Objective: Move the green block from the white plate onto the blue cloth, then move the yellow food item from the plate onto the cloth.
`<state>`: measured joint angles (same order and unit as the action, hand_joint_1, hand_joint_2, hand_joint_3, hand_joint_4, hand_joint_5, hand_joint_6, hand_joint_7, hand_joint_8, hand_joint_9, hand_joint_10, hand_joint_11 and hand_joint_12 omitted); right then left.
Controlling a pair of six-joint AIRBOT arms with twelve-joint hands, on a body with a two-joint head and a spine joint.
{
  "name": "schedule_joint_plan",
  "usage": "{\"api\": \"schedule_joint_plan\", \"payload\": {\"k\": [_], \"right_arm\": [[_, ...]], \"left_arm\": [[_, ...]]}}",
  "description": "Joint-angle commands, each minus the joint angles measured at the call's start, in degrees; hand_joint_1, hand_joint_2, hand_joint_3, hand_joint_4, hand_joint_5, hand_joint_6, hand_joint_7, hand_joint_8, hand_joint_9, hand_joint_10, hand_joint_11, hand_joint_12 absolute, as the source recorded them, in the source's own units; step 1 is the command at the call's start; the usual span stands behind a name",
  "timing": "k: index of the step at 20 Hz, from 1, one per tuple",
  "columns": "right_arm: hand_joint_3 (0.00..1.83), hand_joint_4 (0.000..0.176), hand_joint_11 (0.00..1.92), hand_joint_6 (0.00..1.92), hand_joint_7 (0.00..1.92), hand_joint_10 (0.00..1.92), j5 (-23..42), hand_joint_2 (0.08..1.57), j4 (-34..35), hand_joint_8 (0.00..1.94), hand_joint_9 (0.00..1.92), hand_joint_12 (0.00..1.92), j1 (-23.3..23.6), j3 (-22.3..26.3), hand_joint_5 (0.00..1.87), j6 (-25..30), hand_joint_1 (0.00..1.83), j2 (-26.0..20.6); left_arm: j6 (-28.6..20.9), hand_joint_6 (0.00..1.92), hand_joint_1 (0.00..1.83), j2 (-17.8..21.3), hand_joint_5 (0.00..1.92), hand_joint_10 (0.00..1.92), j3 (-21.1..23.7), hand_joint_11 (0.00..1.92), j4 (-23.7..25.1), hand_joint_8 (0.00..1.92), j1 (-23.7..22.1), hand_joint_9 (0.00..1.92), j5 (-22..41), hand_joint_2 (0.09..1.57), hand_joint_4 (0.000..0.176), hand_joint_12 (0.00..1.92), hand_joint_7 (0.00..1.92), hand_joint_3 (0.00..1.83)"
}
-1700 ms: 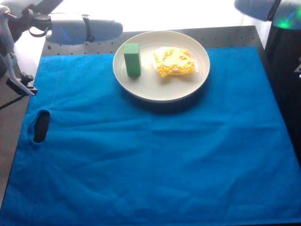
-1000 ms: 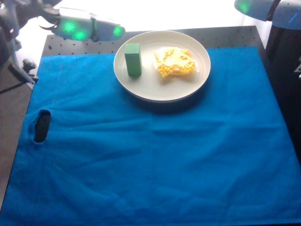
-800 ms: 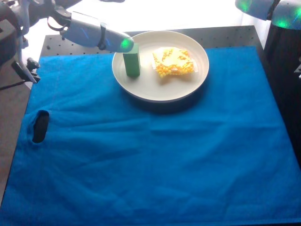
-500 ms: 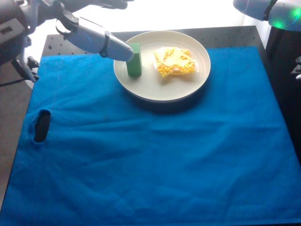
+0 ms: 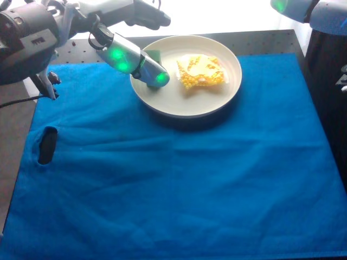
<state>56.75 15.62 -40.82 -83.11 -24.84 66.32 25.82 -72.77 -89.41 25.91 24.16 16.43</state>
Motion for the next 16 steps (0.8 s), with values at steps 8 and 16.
{"api": "schedule_joint_plan", "payload": {"k": [8,16], "right_arm": [[0.0,0.073,0.26,0.0,0.43,0.0,7.2,1.05,0.4,0.0,0.3,0.21,1.0,-0.2,0.3,0.4,0.49,0.2],[0.0,0.033,0.0,0.0,0.46,0.01,7.2,1.08,-0.2,0.0,0.36,1.06,1.0,0.0,0.35,0.4,0.56,0.2]], "left_arm": [[-0.3,0.0,1.0,-3.1,0.58,0.0,-2.5,0.0,0.3,0.0,0.5,0.53,2.7,1.03,0.0,0.63,0.79,0.0],[-0.4,0.0,1.07,-7.3,0.7,0.02,-7.2,0.0,0.1,0.0,1.2,0.72,0.6,0.93,0.0,1.34,0.86,0.0]]}}
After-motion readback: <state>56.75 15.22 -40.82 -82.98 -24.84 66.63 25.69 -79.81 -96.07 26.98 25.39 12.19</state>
